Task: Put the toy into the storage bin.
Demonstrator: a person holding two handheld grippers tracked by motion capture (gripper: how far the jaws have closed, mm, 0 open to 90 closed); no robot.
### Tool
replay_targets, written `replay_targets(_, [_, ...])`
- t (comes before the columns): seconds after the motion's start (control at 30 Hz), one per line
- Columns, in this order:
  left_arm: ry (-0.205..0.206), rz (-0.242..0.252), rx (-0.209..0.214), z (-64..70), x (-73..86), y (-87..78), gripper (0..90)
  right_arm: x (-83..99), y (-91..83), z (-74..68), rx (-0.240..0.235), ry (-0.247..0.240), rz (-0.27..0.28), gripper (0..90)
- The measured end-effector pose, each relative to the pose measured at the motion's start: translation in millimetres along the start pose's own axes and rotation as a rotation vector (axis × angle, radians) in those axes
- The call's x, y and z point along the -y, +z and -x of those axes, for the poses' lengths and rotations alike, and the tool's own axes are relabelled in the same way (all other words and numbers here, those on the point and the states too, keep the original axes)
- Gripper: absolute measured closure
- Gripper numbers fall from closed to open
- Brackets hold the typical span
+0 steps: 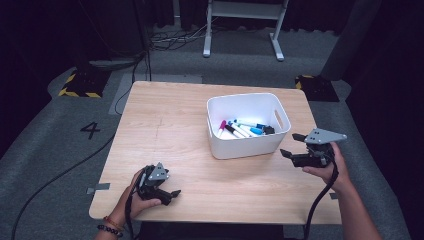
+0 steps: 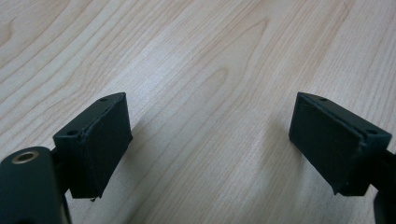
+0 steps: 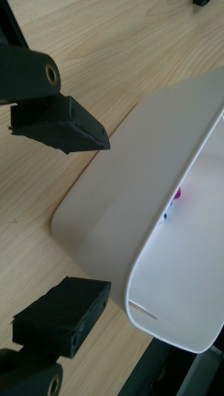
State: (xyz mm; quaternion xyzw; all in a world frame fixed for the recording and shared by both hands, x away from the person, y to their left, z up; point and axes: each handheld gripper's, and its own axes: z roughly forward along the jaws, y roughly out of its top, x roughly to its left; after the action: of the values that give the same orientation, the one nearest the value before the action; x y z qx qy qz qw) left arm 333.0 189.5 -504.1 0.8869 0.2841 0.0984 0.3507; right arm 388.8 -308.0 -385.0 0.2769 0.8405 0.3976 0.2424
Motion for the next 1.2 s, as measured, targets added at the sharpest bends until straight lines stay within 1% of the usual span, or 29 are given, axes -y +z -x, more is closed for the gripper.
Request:
replay_targets(0.07, [0.0,0.0,0.0,0.0,0.0,0.0,13.1,3.9,0.7,-1.8,-0.003,0.009,0.002,27.0])
replay_targets(0.17, [-0.002,0.001,0.0,0.1,0.0,0.1,13.1,9.9,2.2,-3.2,-0.002,0.007,-0.004,26.9])
replay_targets(0.3, [-0.002,0.002,0.0,0.1,0.0,0.1,13.1,19.2,5.5,-6.1,0.007,-0.002,-0.032,26.8])
replay_targets(0.53, [0.0,0.0,0.0,0.0,0.0,0.0,13.1,32.2,7.3,-7.8,0.017,0.0,-0.056,26.8])
replay_targets(0.63, [-0.001,0.001,0.0,0.0,0.0,0.0,13.1,38.7,8.1,-8.6,0.026,-0.007,-0.067,26.9])
replay_targets(0.67, [0.0,0.0,0.0,0.0,0.0,0.0,13.1,40.6,8.0,-9.4,0.025,0.001,-0.07,27.0])
replay_targets(0.7, [-0.003,0.002,0.0,0.1,0.0,0.1,13.1,43.7,7.8,-9.2,0.024,-0.005,-0.07,27.0])
replay_targets(0.73, [-0.002,0.003,-0.001,0.2,0.1,0.2,13.1,45.4,7.7,-9.9,0.025,0.003,-0.073,27.0])
replay_targets(0.87, [0.0,0.0,0.0,0.0,0.0,0.1,13.1,56.5,6.7,-10.1,0.02,0.002,-0.077,27.0])
replay_targets(0.97, [0.0,0.0,-0.001,0.1,0.0,0.0,13.2,64.9,5.5,-11.2,0.019,0.015,-0.088,26.7])
replay_targets(1.0, [0.0,0.0,-0.001,0.1,0.0,0.0,13.1,67.2,5.3,-10.9,0.026,0.009,-0.09,26.7])
replay_targets(1.03, [0.0,0.0,-0.001,0.1,0.0,0.0,13.1,71.7,4.6,-11.2,0.023,0.02,-0.092,26.7])
replay_targets(1.2, [0.0,0.0,-0.002,0.1,0.0,0.0,13.2,84.8,1.9,-10.1,0.019,0.036,-0.107,26.9])
